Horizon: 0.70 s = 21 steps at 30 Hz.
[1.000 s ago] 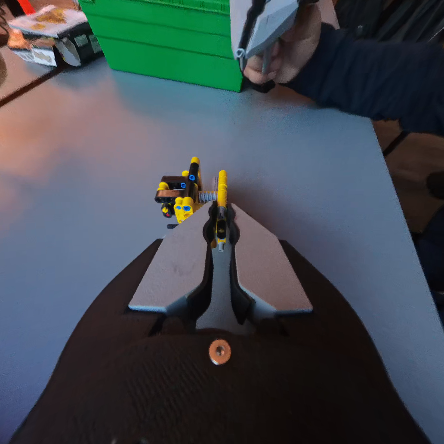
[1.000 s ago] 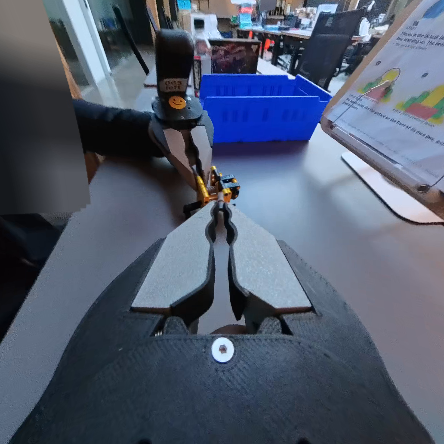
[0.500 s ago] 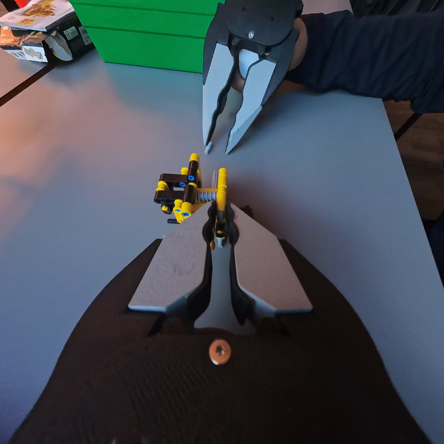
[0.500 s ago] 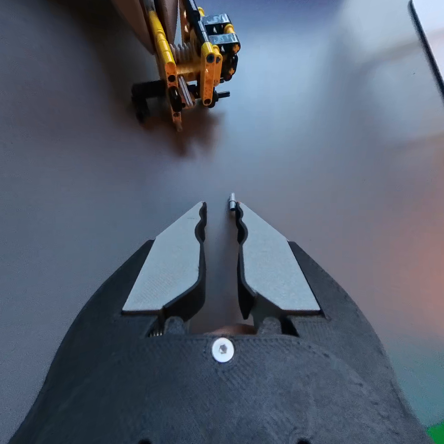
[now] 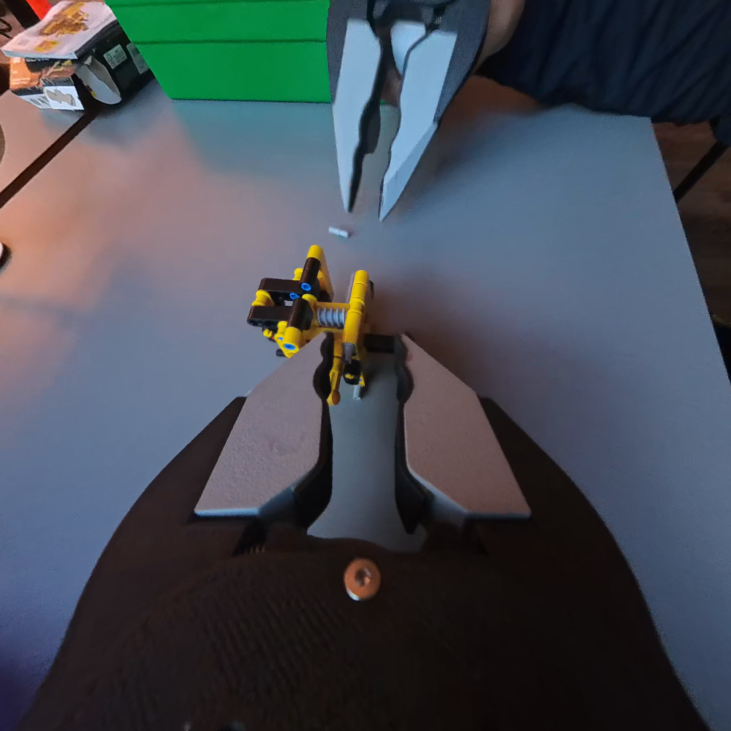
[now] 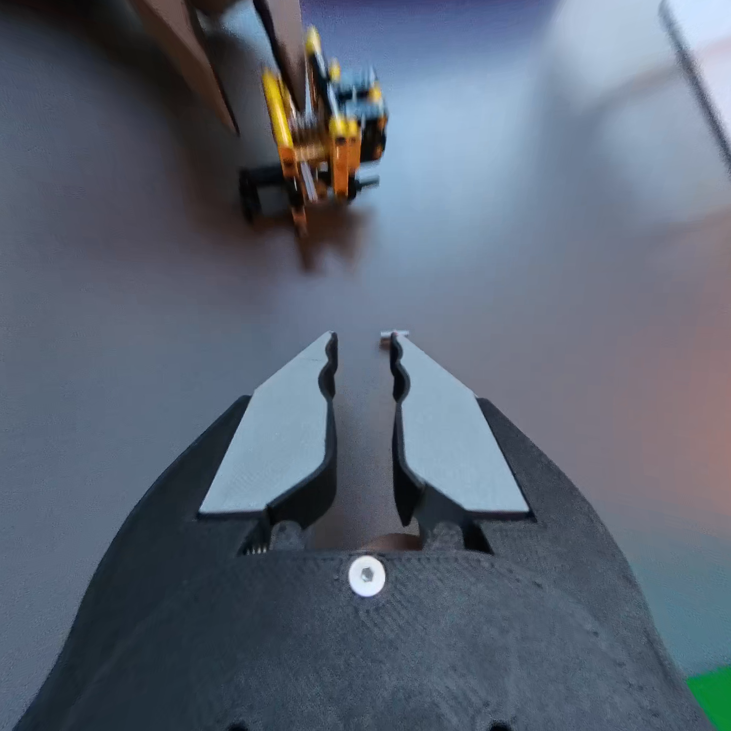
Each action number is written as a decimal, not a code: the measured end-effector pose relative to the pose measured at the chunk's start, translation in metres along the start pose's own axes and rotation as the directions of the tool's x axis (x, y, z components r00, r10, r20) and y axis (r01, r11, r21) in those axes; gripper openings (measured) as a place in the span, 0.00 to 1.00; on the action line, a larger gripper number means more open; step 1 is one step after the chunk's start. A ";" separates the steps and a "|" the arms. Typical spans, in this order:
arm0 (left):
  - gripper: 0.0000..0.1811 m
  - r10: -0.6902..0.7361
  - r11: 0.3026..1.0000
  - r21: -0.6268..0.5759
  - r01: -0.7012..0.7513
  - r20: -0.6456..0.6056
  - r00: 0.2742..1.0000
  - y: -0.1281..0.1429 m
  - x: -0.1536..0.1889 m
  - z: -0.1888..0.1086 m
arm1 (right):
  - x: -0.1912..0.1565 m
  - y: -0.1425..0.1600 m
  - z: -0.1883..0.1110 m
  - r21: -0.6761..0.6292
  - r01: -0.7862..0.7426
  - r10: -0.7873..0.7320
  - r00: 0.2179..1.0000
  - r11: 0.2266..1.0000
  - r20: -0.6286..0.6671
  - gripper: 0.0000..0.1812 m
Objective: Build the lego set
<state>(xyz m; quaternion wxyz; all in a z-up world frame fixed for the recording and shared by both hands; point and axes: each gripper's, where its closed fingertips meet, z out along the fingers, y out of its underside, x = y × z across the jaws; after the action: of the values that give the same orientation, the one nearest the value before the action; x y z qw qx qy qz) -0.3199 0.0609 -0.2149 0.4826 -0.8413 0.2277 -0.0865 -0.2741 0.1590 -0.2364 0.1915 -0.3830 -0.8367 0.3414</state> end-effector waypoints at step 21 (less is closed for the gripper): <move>0.01 0.041 0.999 0.000 -0.041 0.047 0.998 -0.001 -0.007 -0.013 | -0.036 -0.093 0.051 0.182 0.192 -0.187 0.981 0.964 -0.043 0.05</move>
<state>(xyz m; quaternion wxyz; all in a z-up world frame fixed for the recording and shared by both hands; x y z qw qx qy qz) -0.3305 0.0543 -0.2068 0.4899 -0.8381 0.2332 -0.0569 -0.3284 0.0653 -0.2076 0.2687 -0.2861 -0.8316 0.3929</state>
